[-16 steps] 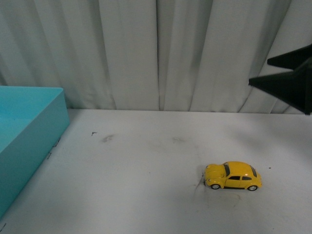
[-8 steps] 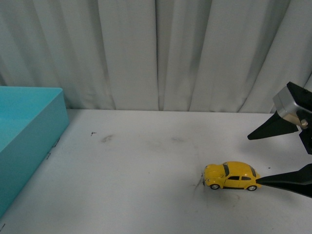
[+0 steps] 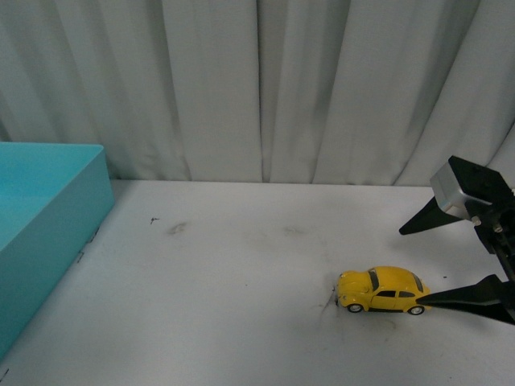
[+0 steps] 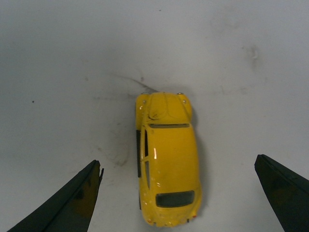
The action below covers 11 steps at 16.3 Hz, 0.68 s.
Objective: Wind up and store yellow beetle toy
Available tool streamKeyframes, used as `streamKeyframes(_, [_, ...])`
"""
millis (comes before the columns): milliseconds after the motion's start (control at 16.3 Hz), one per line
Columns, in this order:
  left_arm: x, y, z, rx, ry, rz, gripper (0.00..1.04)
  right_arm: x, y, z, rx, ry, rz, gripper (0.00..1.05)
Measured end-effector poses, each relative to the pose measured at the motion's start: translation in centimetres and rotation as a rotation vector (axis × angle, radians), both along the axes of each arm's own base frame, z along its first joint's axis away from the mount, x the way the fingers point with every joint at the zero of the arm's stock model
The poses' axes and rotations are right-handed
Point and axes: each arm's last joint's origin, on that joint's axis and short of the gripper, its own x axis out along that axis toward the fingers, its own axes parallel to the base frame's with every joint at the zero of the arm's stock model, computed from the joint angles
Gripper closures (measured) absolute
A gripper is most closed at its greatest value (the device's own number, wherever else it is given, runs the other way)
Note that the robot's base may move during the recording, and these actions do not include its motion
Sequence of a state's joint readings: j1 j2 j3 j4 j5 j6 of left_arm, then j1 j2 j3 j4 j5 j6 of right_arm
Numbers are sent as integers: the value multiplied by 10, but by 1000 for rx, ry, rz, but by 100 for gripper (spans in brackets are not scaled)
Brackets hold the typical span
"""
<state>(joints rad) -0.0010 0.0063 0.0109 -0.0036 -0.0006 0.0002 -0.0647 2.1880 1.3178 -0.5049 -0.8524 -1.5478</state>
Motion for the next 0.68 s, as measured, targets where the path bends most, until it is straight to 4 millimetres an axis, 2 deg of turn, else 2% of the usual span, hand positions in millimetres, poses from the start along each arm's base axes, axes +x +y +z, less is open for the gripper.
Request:
streamKeyframes(184, [0, 0, 0, 0, 0, 0, 7, 6, 6, -14, -26, 78, 32, 6])
streamKeyframes(307, [0, 0, 0, 0, 0, 0, 7, 14, 9, -16, -49, 93, 52, 6])
streamKeyframes(369, [0, 0, 0, 0, 0, 0, 7, 25, 14, -17, -63, 90, 63, 6])
streamKeyframes(430, [0, 0, 0, 0, 0, 0, 7, 29, 24, -17, -65, 95, 57, 6])
streamKeyframes(492, [0, 0, 0, 0, 0, 0, 7, 31, 33, -17, -72, 99, 43, 6])
streamKeyframes(676, [0, 0, 0, 0, 0, 0, 7, 27, 34, -24, -92, 122, 23, 6])
